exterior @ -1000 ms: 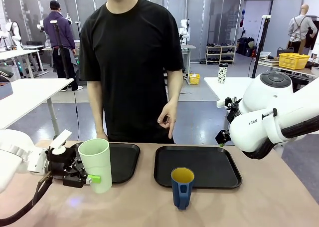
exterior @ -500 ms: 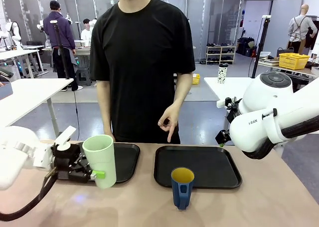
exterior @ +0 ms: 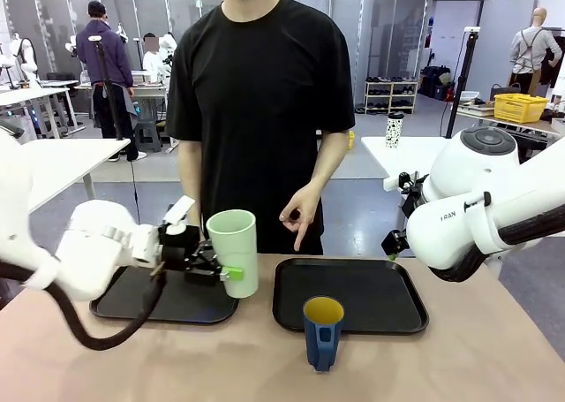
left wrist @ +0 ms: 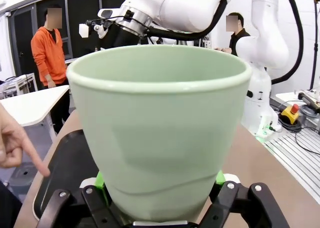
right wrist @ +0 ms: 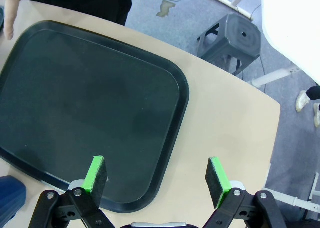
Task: Sort and store the cups by type.
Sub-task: Place the picked Reusable plastic cup into the Flat Tray indicated by the person.
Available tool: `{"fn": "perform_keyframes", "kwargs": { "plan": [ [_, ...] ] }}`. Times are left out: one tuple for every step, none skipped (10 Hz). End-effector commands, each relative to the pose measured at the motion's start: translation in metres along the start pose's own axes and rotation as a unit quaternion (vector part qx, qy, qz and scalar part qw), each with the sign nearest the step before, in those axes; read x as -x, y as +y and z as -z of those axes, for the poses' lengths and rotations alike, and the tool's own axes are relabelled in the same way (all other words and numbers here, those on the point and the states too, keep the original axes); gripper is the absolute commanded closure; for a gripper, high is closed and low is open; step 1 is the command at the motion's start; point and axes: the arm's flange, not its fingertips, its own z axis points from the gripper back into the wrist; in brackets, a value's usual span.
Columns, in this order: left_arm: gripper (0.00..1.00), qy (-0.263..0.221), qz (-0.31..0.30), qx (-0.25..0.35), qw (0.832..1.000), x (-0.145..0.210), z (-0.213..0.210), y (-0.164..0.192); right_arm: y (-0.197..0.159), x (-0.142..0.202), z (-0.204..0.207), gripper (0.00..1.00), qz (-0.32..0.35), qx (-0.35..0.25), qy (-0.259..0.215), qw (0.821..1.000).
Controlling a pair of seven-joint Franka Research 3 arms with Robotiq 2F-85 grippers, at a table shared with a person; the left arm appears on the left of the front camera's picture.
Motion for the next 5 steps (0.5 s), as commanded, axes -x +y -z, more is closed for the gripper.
{"fn": "perform_keyframes", "kwargs": {
  "plan": [
    [0.16, -0.003, -0.013, -0.005, 1.000, 0.007, 0.023, 0.035, 0.000, 0.000, 0.000, 0.00, 0.000, 0.000, -0.001, 1.000],
    [0.16, 0.000, -0.015, 0.001, 1.000, 0.013, 0.036, 0.052, 0.000, 0.000, 0.000, 0.00, 0.000, 0.000, -0.001, 1.000],
    [0.16, -0.004, -0.025, 0.004, 1.000, 0.018, 0.046, 0.060, 0.000, 0.000, 0.000, 0.00, 0.000, 0.000, -0.001, 1.000],
    [0.16, -0.005, -0.032, 0.010, 0.999, 0.022, 0.052, 0.062, 0.000, 0.000, 0.000, 0.00, 0.000, 0.000, -0.001, 1.000],
    [0.16, -0.003, -0.028, 0.027, 0.999, 0.020, 0.052, 0.056, 0.000, 0.000, 0.000, 0.00, 0.000, 0.000, -0.001, 1.000]
  ]
}}
